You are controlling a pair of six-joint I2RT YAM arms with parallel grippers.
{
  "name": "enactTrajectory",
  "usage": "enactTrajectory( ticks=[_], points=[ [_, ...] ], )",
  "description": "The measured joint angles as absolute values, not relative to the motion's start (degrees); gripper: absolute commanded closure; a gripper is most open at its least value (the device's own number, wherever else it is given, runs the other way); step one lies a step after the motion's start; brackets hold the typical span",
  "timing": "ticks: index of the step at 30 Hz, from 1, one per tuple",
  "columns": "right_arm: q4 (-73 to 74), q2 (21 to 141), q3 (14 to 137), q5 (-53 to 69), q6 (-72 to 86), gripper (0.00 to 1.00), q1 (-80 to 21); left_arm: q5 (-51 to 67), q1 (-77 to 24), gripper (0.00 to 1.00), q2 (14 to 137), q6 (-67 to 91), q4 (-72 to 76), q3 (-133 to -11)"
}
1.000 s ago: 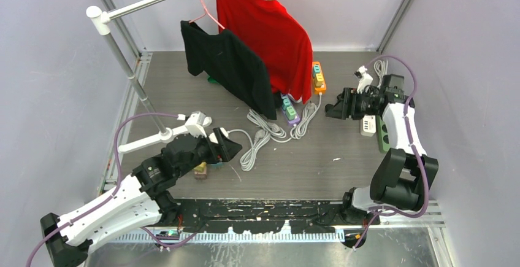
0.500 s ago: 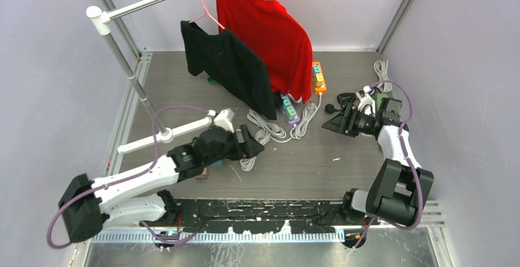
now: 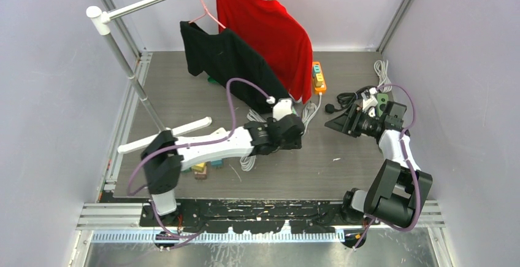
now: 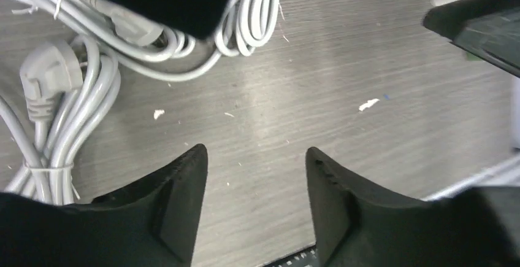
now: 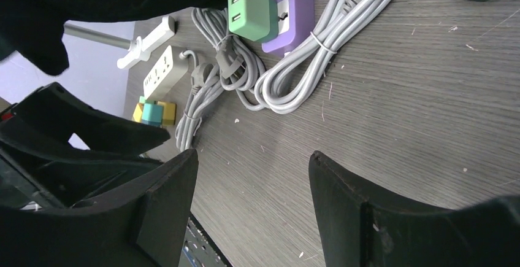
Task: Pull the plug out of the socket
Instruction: Move the socket to the center of the board.
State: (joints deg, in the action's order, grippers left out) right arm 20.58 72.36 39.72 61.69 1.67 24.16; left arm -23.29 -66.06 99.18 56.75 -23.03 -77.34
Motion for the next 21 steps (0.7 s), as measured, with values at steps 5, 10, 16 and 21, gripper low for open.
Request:
enactTrajectory(
  ticks=[5, 10, 16, 21],
  points=[
    [20.5, 72.4, 39.6, 62.2, 1.7, 0.29, 24.5, -28.0, -66.4, 0.50, 111.5, 56.4, -35.0, -94.5],
    [20.5, 72.4, 39.5, 62.7, 1.6, 0.29, 24.9, -31.9, -66.4, 0.60, 123.8, 54.2, -46.6, -114.5],
    [20.6, 72.4, 39.5, 62.9, 1.4, 0.29, 25.1, -32.9, -65.6, 0.61, 135.1, 50.7, -55.7, -128.3],
    [20.6, 72.4, 39.5, 63.0, 1.0, 0.29, 25.3, -31.9, -63.5, 0.61, 137.9, 48.9, -57.8, -128.5]
  ],
)
